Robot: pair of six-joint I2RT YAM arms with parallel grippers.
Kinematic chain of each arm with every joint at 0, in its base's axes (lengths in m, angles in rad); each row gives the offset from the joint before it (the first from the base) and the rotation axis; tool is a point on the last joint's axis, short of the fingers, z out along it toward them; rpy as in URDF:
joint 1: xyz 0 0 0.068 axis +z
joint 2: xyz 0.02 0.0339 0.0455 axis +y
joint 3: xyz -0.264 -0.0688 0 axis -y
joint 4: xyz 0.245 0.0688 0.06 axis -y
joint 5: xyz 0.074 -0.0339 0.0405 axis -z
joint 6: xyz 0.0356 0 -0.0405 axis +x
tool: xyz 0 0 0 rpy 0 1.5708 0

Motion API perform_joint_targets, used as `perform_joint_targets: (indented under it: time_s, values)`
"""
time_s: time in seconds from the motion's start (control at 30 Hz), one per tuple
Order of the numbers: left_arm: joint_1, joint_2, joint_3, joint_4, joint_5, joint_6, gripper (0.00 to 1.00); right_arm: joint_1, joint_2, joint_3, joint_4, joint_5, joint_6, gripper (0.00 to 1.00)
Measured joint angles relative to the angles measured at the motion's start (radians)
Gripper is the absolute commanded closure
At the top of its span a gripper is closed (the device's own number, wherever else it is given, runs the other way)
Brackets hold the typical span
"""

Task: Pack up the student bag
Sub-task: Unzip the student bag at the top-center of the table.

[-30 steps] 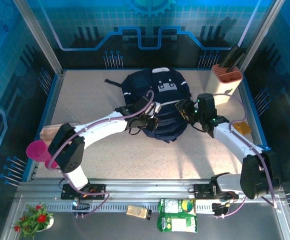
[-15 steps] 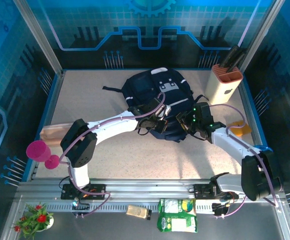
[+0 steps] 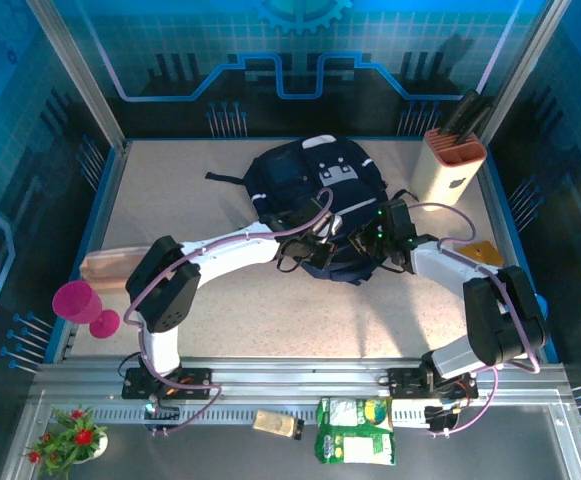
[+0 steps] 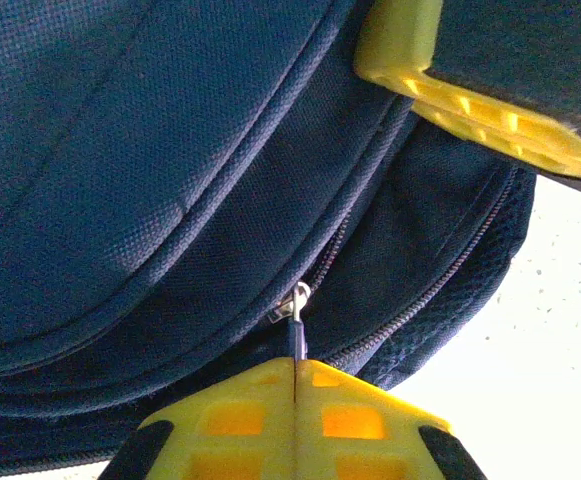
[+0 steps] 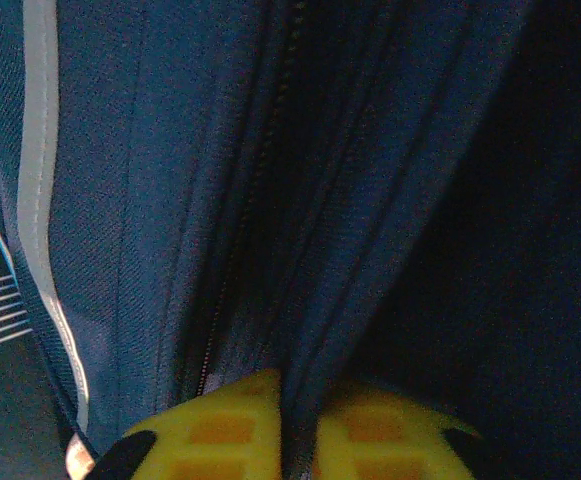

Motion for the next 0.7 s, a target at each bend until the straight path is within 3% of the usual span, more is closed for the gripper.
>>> perform_joint_targets:
  time_s: [0.13,0.33,0.63,0.7]
  values:
    - [0.0,0.007,0.002,-0.006,0.0,-0.021,0.74,0.0,0.0,0.004,0.0,0.0,-0.003,0.92]
    - [0.0,0.029,0.018,-0.019,0.0,-0.051,0.73,0.0,-0.005,0.005,-0.001,-0.005,-0.006,0.93]
    - [-0.002,0.039,0.035,-0.026,-0.013,-0.075,1.0,0.0,-0.023,0.005,0.0,-0.009,-0.009,0.94]
    - [-0.003,0.039,0.035,-0.026,-0.026,-0.069,1.0,-0.001,-0.032,0.005,-0.003,-0.008,-0.012,0.94]
